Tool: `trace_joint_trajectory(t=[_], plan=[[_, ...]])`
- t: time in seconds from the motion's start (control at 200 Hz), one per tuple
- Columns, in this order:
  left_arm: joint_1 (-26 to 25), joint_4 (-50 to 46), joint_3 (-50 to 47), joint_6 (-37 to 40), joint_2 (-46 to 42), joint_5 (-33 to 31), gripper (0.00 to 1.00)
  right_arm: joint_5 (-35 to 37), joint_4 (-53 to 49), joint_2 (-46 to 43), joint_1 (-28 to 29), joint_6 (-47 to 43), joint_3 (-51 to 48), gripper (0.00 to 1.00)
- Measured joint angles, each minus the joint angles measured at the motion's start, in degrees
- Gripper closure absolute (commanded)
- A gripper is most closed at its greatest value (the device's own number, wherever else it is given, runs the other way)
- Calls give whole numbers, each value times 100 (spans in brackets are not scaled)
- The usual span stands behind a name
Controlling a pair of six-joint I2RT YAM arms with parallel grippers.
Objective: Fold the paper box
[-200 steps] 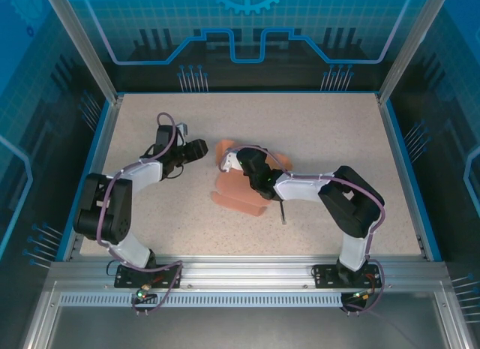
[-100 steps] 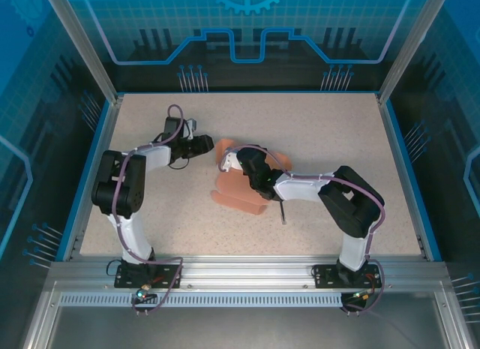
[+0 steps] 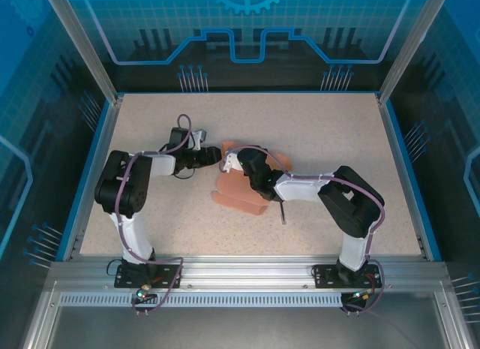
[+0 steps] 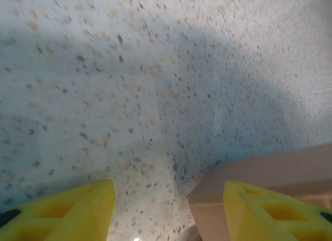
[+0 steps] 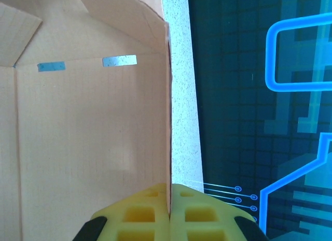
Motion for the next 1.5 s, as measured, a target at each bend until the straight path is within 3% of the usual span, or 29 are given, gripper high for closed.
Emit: trace_joint_trajectory(t=[0.911, 1.501], plan=[[-529, 835, -474, 431, -398, 66, 40, -365, -251, -2, -227, 372, 28, 100], [-540, 1335, -767, 509, -400, 109, 36, -820, -603, -166, -389, 697, 79, 100]])
